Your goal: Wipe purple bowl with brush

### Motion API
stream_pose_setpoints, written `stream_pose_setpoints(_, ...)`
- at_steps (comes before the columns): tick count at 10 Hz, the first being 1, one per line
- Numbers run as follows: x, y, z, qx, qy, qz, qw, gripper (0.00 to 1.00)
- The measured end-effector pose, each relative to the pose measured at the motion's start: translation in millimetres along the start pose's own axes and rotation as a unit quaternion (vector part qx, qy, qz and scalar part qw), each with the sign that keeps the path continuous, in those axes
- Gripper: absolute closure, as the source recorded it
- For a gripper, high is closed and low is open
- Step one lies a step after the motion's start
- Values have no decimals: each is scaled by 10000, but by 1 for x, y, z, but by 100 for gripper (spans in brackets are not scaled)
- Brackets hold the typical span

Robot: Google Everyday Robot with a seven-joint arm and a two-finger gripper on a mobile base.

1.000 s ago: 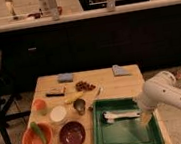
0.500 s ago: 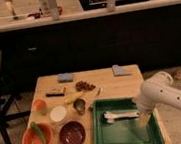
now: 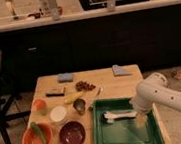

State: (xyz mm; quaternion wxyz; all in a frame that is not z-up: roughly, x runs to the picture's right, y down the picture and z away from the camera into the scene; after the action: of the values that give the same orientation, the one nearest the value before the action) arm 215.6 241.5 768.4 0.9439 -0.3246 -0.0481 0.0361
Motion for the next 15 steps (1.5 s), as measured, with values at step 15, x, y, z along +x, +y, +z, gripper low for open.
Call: stream_pose_setpoints(15, 3, 6, 50, -626, -107, -21, 9980, 40)
